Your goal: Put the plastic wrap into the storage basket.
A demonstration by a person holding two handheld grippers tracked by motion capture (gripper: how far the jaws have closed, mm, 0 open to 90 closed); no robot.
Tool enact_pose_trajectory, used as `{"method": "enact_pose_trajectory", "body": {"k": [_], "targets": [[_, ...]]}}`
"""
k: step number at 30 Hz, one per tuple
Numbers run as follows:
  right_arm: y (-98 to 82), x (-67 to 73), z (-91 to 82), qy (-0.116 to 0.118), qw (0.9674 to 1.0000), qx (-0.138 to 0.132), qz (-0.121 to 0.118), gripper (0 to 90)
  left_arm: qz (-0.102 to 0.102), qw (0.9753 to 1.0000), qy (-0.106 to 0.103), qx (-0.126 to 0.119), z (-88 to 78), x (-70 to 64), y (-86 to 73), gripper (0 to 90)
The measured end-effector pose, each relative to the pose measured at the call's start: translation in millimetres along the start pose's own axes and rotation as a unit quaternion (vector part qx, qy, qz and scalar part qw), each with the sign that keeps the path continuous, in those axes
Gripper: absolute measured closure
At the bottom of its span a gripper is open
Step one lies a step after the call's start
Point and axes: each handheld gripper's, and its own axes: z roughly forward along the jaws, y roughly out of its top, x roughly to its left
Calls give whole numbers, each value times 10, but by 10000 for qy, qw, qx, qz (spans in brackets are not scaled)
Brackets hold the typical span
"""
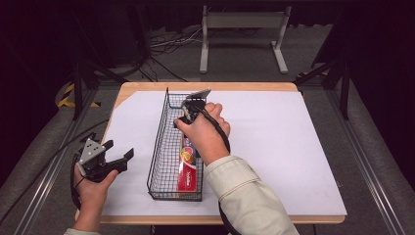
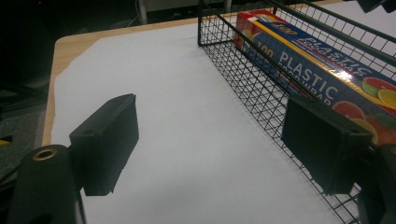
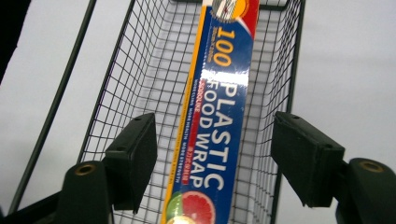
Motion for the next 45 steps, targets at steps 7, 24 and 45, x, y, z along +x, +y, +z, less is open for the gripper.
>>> {"method": "enact_pose_trajectory", "body": {"k": [7,24,45], "targets": [[-57,-266,-130,321,9968,-624,-377,328,21,10000,3,-3,-7,-1,0,193],[-110,-907,-201,615,9806,-1494,-1107,333,-1,10000,4,-2,7,-2,3,192],[-333,-1935,-580,979,9449,-2425,-1971,330,-47,10000,-4,-3,-21,30,-15,190]]}}
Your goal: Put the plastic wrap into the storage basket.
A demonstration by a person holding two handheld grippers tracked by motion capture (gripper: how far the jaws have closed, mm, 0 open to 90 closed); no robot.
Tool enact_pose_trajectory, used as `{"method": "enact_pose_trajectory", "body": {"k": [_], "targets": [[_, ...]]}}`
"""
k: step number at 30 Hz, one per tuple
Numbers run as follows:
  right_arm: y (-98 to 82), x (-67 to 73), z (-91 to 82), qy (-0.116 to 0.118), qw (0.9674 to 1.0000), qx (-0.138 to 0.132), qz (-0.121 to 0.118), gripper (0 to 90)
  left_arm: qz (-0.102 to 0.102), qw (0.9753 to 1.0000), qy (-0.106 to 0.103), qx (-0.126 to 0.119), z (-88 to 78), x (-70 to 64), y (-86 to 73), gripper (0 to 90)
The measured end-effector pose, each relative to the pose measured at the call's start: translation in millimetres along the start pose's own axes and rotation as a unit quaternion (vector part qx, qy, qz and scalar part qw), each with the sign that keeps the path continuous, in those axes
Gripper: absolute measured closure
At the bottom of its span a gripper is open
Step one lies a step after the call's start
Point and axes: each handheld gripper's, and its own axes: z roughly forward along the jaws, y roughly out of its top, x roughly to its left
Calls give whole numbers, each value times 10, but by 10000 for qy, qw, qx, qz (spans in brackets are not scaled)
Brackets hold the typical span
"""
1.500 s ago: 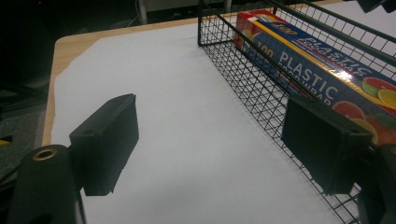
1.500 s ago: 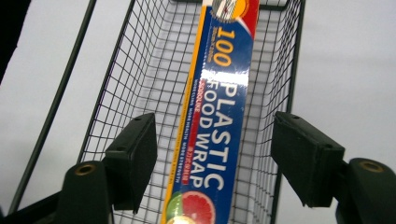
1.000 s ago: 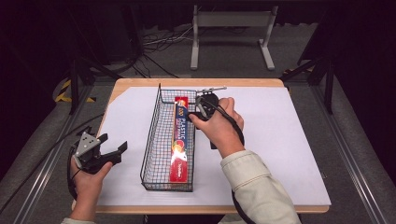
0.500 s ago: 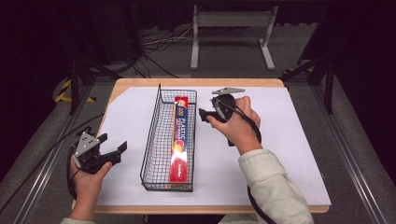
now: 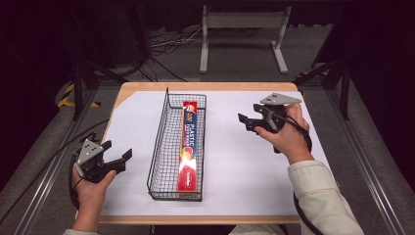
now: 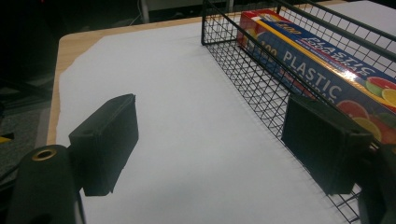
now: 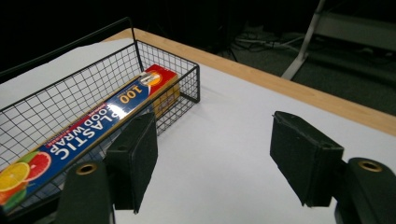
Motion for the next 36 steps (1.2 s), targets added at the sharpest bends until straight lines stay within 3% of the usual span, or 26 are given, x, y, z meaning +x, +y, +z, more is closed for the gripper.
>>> {"method": "enact_pose_trajectory", "body": {"k": [5,9,11,15,21,25,36], "targets": [[-149,-144,-141,184,9992,-346,-106,329,47,10000,-39,-20,-16,0,-4,189],[-261,-206,-252,275,9981,-476,-284,320,71,9999,-109,-26,-27,6,-26,187],[-341,-234,-313,293,9980,-510,-248,316,82,9999,-117,-24,-37,11,-36,186],[-486,-250,-392,318,9968,-638,-365,294,11,9998,-185,-43,-82,13,-55,186],[-678,-214,-447,306,9957,-689,-543,288,85,9996,-251,-57,-111,-8,-57,185],[-814,-180,-492,374,9943,-888,-457,281,137,9995,-283,-74,-110,-23,-68,184],[-1094,-181,-452,329,9945,-939,-327,269,147,9993,-342,43,-61,-9,-120,183]]}}
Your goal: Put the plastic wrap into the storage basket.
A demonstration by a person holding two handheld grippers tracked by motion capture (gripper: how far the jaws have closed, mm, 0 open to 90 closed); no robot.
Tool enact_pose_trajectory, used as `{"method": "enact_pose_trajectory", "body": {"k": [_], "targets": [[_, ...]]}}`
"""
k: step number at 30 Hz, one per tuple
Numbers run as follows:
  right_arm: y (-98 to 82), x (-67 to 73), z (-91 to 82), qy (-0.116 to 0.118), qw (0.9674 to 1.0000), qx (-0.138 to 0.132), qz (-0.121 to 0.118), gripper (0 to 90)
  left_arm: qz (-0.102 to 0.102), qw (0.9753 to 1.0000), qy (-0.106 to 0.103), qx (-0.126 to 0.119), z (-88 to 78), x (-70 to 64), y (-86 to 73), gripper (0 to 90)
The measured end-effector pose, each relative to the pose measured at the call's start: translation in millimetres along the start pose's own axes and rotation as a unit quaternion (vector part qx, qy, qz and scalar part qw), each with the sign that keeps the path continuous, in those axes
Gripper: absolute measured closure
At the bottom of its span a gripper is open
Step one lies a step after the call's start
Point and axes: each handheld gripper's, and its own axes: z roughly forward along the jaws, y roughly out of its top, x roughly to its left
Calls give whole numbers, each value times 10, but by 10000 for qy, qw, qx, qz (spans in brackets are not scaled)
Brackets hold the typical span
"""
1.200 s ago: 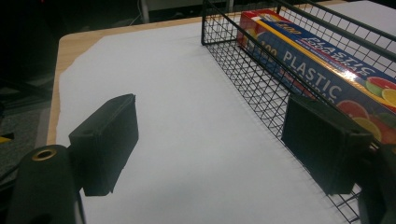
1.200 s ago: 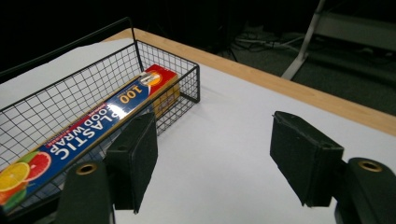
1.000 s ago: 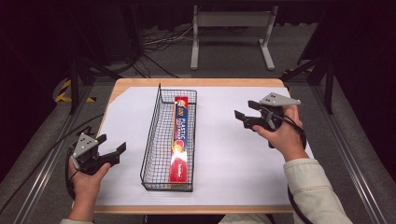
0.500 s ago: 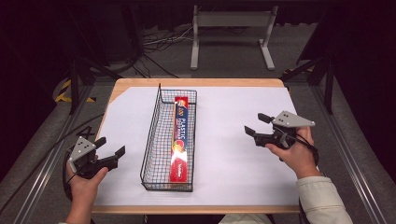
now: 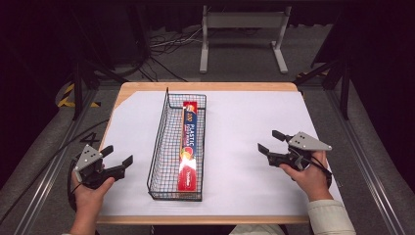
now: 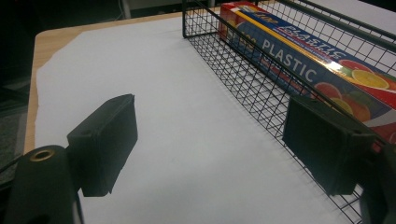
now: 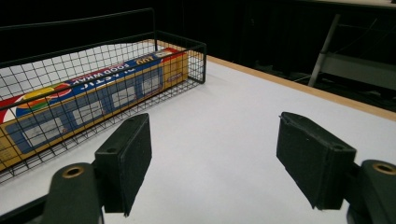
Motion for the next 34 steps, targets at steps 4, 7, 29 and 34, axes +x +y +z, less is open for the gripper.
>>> {"method": "enact_pose_trajectory", "body": {"k": [4,7,29,34], "targets": [[-100,12,-17,-35,10000,-51,29,270,-2,10000,10,-9,4,-2,-4,184],[-169,24,-21,-58,10000,-25,-3,270,-22,10000,-1,-18,6,7,-6,183],[-528,50,2,-388,9990,171,-137,231,5,10000,-44,20,43,27,-48,184],[-510,58,-2,-398,9989,179,-151,225,14,10000,-50,37,50,26,-45,183]]}}
